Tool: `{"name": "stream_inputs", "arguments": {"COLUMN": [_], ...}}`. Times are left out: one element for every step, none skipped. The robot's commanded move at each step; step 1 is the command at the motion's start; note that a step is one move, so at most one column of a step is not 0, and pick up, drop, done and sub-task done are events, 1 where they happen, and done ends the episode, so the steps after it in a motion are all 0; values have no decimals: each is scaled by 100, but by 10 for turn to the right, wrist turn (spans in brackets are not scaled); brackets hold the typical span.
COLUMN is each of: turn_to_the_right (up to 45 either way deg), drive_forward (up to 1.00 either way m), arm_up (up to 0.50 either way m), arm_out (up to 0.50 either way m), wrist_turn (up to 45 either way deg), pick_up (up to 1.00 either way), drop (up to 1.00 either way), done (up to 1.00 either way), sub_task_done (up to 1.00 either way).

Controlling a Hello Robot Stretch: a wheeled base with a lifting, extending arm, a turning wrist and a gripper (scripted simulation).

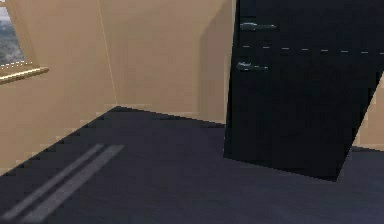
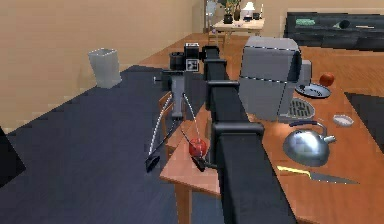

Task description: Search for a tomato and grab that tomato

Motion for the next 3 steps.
{"name": "stream_inputs", "arguments": {"turn_to_the_right": [0, 0, 0], "drive_forward": [0, 0, 0], "arm_up": [0, 0, 0], "arm_out": [0, 0, 0], "wrist_turn": [450, 450, 450], "pick_up": [0, 0, 0], "drop": [0, 0, 0], "done": [0, 0, 0], "sub_task_done": [0, 0, 0]}}
